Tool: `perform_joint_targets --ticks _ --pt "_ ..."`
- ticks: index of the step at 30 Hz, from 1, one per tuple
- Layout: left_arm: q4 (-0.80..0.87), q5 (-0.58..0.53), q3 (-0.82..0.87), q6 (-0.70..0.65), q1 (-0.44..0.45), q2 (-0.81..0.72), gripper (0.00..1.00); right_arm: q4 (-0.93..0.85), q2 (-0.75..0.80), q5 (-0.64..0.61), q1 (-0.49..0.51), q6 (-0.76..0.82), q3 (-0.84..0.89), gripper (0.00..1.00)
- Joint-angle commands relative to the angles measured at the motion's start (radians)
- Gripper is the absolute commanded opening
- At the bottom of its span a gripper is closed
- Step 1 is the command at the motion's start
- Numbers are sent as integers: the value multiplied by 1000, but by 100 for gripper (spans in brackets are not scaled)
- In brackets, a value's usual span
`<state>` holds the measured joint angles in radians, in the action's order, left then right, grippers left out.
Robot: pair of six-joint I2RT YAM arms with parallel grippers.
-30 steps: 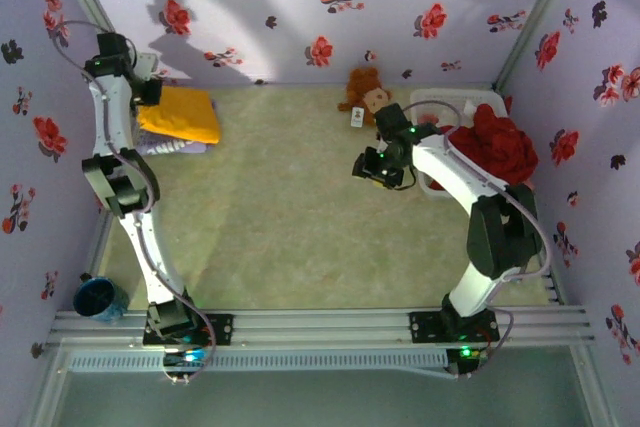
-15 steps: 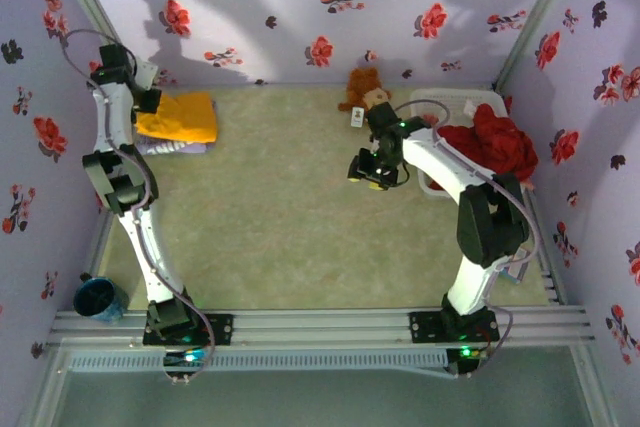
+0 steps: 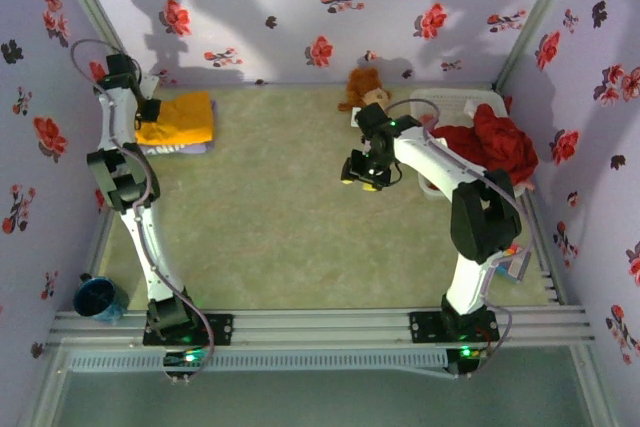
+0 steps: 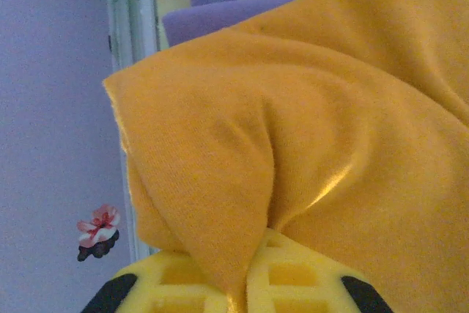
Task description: Fold and stack the t-shirts
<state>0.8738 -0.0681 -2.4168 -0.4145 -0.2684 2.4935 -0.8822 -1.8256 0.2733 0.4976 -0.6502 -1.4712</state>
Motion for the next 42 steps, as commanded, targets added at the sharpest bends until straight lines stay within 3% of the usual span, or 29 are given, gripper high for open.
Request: perform_joint_targets --ticks 1,3,5,10,17,25,31,42 --pt "-61 -63 -38 49 -5 49 12 -32 -4 -2 5 -1 -30 51" --pt "-40 -69 -58 64 -3 66 20 -34 -5 0 6 1 -31 51" --pt "-51 -112 -54 92 -5 68 50 -35 -5 0 5 1 -34 51" --pt "-40 -137 -54 119 -4 69 70 -32 -6 1 6 1 -39 51" --pt "-27 -207 -88 243 14 2 78 -28 2 1 5 1 -43 51" --pt "1 -7 -95 357 62 -43 78 -12 17 -1 4 -6 -24 51" --pt "-76 184 -58 425 59 -23 75 -15 8 -3 4 -5 -33 51" --pt "-157 355 -68 699 -77 101 73 -25 2 -9 1 10 -25 51"
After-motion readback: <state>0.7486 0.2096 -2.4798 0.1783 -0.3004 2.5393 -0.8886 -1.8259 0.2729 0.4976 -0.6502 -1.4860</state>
